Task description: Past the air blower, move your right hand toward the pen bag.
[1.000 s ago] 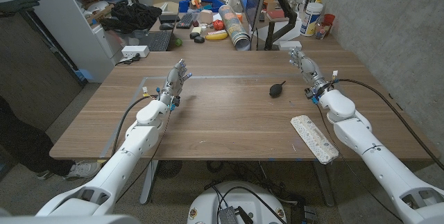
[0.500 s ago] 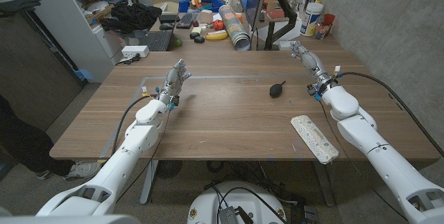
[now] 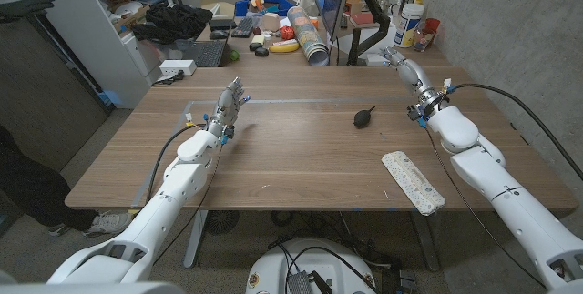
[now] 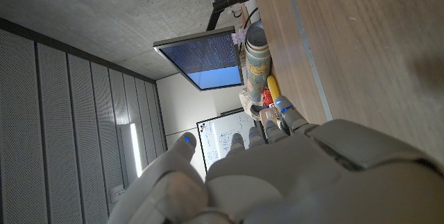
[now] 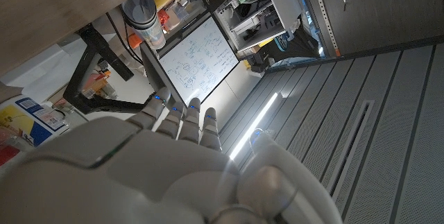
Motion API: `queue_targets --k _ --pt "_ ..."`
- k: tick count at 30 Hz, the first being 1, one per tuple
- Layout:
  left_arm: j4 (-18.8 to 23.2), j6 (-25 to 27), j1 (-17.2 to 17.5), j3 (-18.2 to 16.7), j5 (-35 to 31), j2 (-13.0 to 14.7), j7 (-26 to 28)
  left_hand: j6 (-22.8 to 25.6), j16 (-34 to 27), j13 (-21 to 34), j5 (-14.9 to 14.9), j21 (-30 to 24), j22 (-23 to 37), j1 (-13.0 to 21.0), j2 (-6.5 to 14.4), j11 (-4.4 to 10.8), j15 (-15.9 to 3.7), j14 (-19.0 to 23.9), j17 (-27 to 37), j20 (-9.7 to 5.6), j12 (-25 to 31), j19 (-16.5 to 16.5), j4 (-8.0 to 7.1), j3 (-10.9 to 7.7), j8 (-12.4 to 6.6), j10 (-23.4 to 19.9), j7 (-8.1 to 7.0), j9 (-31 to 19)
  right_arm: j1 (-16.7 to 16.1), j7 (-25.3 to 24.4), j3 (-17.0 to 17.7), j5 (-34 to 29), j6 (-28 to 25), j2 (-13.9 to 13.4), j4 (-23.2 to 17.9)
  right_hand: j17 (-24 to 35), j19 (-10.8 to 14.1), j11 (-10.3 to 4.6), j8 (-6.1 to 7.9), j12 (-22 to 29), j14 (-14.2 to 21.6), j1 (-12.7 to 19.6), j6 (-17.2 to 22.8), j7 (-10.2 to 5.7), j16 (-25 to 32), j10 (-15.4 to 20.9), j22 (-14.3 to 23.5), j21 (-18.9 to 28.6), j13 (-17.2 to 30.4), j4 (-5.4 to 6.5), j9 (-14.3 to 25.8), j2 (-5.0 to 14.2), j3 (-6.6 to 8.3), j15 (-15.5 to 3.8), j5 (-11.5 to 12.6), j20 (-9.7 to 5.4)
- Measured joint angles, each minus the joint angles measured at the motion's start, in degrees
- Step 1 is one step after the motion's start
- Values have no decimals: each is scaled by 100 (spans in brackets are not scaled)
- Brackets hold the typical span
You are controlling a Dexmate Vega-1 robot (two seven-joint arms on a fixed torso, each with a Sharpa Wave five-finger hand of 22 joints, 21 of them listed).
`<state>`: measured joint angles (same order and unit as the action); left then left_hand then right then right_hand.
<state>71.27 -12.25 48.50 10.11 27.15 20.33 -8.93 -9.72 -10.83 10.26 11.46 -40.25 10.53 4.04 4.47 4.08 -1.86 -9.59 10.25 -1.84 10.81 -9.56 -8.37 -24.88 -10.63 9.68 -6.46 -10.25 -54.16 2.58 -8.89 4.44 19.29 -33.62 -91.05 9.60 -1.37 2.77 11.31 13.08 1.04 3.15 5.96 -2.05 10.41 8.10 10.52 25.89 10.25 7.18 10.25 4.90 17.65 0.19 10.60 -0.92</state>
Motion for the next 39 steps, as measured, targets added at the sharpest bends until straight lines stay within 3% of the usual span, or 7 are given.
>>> queue_targets --k 25,39 --pt "46 -11 51 -35 -11 6 -46 0 0 0 -4 39 0 0 0 0 0 0 0 0 0 0 0 0 0 0 0 0 -463 266 441 -679 -252 -583 -1038 1 72 11 45 0 145 -1 203 -61 0 154 0 -65 0 0 0 1 0 -21 0 31" --pt "106 1 88 -37 -26 18 -35 0 0 0 -4 44 0 0 0 0 0 0 0 0 0 0 19 28 0 0 0 0 -746 343 742 -1071 -367 -760 -1483 1 92 -10 45 0 144 -1 241 -86 0 195 0 -72 0 0 0 1 0 -21 0 51"
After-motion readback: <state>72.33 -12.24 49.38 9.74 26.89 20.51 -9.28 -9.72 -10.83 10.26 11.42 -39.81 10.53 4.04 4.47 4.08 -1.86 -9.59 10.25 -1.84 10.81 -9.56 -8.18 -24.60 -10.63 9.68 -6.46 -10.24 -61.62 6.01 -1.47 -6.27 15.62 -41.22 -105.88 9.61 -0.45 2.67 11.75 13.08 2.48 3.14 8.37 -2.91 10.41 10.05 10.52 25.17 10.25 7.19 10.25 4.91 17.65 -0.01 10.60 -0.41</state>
